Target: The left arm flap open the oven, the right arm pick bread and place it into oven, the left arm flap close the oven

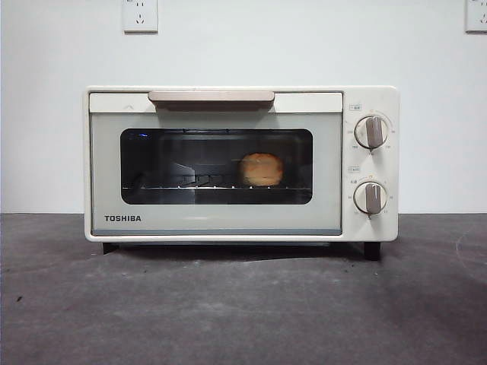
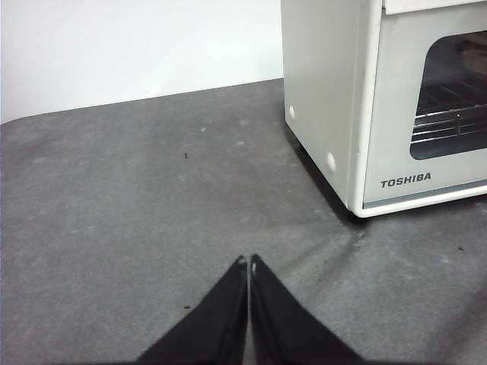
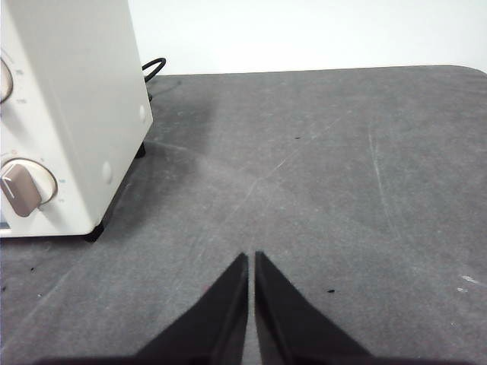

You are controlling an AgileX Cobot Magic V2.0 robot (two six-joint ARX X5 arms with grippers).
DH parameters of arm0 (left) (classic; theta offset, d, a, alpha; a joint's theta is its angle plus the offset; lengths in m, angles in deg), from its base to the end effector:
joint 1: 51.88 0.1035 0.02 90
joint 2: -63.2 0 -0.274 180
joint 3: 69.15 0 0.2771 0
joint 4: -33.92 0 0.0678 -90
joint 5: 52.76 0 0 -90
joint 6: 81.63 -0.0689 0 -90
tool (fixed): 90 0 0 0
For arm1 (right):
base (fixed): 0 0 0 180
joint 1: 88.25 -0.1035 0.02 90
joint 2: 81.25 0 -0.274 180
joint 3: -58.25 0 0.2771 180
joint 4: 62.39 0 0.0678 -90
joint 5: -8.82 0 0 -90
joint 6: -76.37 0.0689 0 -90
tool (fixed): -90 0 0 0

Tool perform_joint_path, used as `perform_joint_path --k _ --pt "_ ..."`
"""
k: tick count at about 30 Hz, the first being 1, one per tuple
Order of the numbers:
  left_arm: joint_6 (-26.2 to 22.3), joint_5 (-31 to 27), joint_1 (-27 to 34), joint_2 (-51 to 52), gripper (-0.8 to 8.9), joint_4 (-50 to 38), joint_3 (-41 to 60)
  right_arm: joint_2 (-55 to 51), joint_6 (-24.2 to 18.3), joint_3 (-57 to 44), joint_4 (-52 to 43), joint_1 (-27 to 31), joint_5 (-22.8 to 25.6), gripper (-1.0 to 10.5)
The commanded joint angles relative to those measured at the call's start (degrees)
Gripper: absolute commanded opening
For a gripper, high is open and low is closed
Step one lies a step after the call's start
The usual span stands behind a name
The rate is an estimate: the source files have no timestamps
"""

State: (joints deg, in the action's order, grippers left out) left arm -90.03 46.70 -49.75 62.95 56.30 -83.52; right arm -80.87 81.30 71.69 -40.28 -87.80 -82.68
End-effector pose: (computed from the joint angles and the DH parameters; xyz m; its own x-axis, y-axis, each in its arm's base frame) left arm 0.1494 -0.0058 0.1528 0.9816 -0.1280 -0.1417 0.1455 0.9819 0.1212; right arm 0.1509 0.0006 0.1464 0.9874 0.0184 -0.1572 -0.0044 0.9960 0.0890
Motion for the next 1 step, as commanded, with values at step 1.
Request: perform_joint_path --k 1 --pt "0.2 0.2 0.0 0.1 0.16 0.4 1.2 -0.2 0.6 -0.4 -0.6 0.1 0.0 0.1"
